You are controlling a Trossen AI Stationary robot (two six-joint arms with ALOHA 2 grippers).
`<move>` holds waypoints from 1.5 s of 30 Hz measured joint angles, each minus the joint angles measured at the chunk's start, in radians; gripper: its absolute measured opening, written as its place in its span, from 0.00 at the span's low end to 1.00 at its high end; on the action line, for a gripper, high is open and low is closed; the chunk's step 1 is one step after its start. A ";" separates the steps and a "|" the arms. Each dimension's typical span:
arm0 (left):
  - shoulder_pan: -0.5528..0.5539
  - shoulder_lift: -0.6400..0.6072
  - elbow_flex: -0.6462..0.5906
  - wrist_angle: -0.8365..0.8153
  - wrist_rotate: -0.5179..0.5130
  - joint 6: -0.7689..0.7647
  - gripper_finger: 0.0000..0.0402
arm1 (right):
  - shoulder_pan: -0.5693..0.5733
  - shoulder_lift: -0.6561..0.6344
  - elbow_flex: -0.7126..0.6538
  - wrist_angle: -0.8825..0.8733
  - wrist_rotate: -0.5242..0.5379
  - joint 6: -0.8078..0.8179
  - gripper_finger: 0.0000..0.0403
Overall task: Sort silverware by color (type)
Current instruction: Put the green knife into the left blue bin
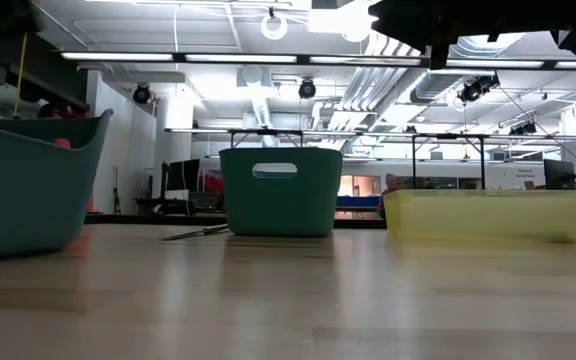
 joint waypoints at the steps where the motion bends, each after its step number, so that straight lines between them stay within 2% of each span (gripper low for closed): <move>1: 0.009 -0.030 0.000 0.018 -0.068 0.071 0.23 | 0.000 0.000 0.000 0.000 0.000 0.000 0.28; 6: 0.055 -0.126 -0.009 0.054 -0.473 0.483 0.23 | 0.000 0.000 0.000 0.000 0.000 0.000 0.28; 8: 0.097 -0.139 -0.029 0.059 -0.552 0.604 0.23 | 0.000 0.000 0.000 -0.001 -0.003 0.000 0.28; 10: 0.160 -0.142 -0.061 0.085 -0.556 0.680 0.21 | 0.000 0.000 0.000 -0.002 -0.006 0.000 0.28; 13: 0.254 -0.142 -0.150 0.192 -0.498 0.742 0.16 | 0.000 0.000 0.000 -0.008 -0.006 0.000 0.28; 17: 0.373 -0.141 -0.310 0.415 -0.418 0.819 0.03 | 0.000 0.000 0.000 -0.008 -0.005 0.000 0.28; 19: 0.429 -0.141 -0.388 0.552 -0.364 0.861 0.01 | 0.000 0.000 0.000 -0.008 -0.005 0.000 0.28; 23: 0.544 -0.141 -0.490 0.784 -0.194 0.952 0.00 | 0.000 0.000 0.000 -0.007 -0.004 -0.001 0.28; 28: 0.679 -0.132 -0.517 0.836 0.005 1.037 0.00 | -0.002 0.000 0.000 -0.007 -0.003 -0.007 0.28; 32: 0.746 -0.070 -0.518 0.868 0.153 1.098 0.00 | -0.017 0.000 0.000 -0.007 -0.003 0.002 0.28; 40: 0.809 0.164 -0.518 1.041 0.134 1.167 0.00 | -0.044 0.000 0.000 -0.038 0.001 0.063 0.28; 45: 0.857 0.277 -0.518 1.091 0.203 1.154 0.00 | -0.046 0.000 0.000 -0.049 0.000 0.063 0.28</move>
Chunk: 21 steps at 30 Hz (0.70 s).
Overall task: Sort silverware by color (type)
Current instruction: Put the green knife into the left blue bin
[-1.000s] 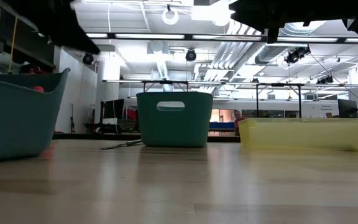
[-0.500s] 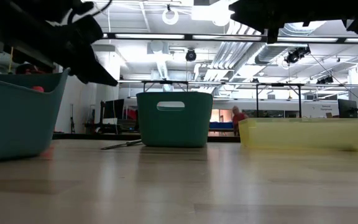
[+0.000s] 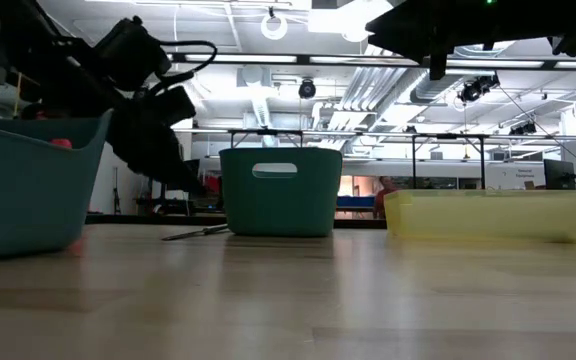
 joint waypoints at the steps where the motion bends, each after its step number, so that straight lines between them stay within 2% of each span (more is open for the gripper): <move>1: 0.005 0.012 0.000 0.004 0.002 -0.017 0.00 | 0.000 0.000 0.000 0.000 0.000 -0.001 0.28; 5: 0.019 0.025 0.000 0.032 0.004 -0.077 0.00 | 0.000 0.000 0.000 -0.001 -0.001 -0.019 0.28; 12: 0.045 0.026 0.000 -0.031 0.035 -0.239 0.00 | 0.000 0.000 0.000 -0.003 -0.005 -0.018 0.28; 21: 0.043 0.096 0.000 -0.030 0.027 -0.240 0.00 | 0.000 0.000 0.000 -0.003 -0.004 -0.002 0.28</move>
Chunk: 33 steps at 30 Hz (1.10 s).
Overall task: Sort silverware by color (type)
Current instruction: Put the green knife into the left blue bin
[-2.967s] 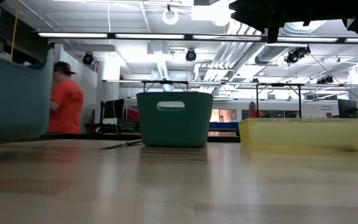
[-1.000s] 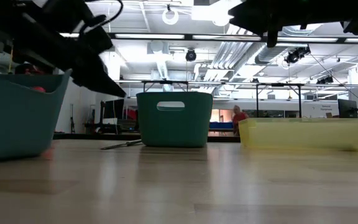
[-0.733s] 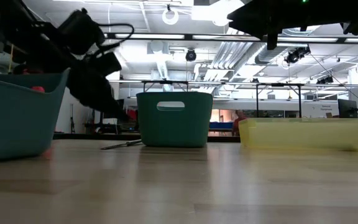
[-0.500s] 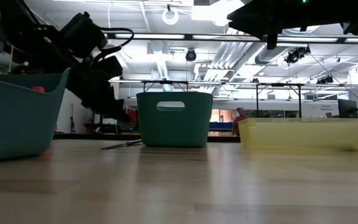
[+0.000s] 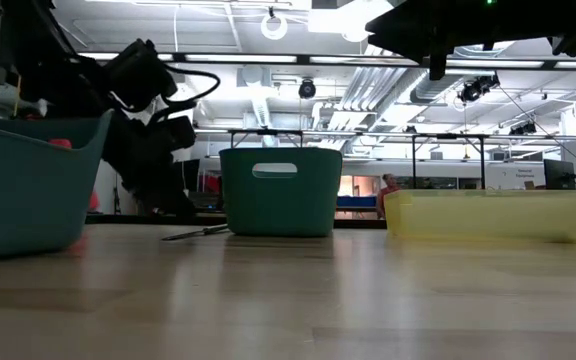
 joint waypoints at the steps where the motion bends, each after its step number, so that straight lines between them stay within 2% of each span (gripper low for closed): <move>1: 0.000 0.013 0.000 0.012 0.000 0.005 0.00 | 0.000 0.000 0.000 0.000 0.000 0.002 0.28; 8: 0.000 0.101 0.002 0.080 -0.003 0.027 0.00 | 0.000 0.000 0.000 0.000 0.000 0.002 0.28; 15: 0.000 0.111 0.004 0.066 -0.003 0.059 0.00 | 0.000 0.000 0.000 -0.017 0.001 0.002 0.28; 23: 0.000 0.027 0.004 -0.118 -0.008 0.081 0.00 | 0.000 0.000 0.000 -0.027 0.001 0.002 0.28; 33: 0.000 -0.109 0.001 -0.366 -0.108 0.113 0.00 | 0.000 0.000 0.000 -0.026 0.001 0.003 0.28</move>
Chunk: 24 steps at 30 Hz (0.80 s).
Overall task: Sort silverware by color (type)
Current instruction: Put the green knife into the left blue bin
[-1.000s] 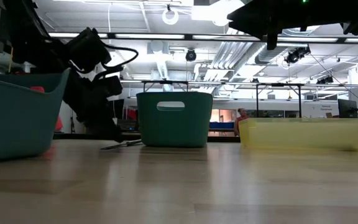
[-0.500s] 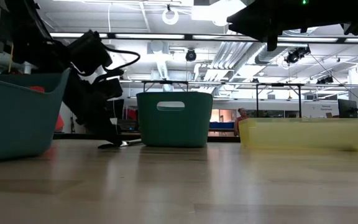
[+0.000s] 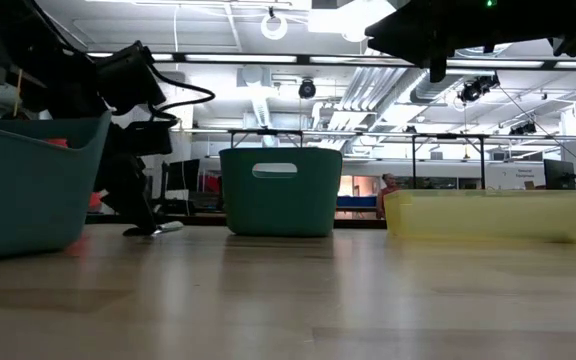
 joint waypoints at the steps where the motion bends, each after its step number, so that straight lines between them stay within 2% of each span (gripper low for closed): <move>1: 0.000 -0.007 0.000 -0.009 -0.005 0.000 0.00 | 0.000 0.000 0.000 0.000 0.000 0.000 0.28; 9: 0.000 -0.018 -0.002 -0.004 0.005 -0.058 0.00 | 0.000 0.000 0.000 0.000 0.000 0.000 0.28; 20: -0.001 -0.017 -0.003 0.111 0.127 -0.173 0.00 | 0.000 0.000 0.000 0.001 0.000 0.000 0.28; 24: -0.001 -0.039 -0.003 0.115 0.157 -0.172 0.00 | 0.000 0.000 0.000 0.001 0.001 0.000 0.28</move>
